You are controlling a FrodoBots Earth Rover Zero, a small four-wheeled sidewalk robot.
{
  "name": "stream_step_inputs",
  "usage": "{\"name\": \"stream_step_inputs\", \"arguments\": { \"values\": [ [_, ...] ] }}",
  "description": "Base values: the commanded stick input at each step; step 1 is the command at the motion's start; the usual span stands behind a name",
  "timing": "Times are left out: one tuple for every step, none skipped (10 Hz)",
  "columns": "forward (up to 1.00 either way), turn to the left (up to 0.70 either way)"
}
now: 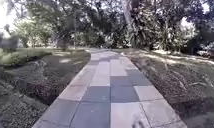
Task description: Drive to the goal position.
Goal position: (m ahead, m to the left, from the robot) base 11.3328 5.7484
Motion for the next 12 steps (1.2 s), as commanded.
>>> {"name": "stream_step_inputs", "arguments": {
  "values": [
    [0.5, 0.0],
    [0.5, 0.0],
    [0.5, 0.0],
    [0.5, 0.0],
    [0.5, 0.0],
    [0.5, 0.0],
    [0.5, 0.0],
    [0.5, 0.0],
    [0.5, 0.0],
    [0.5, 0.0],
    [0.5, 0.0],
    [0.5, 0.0]
  ]
}}
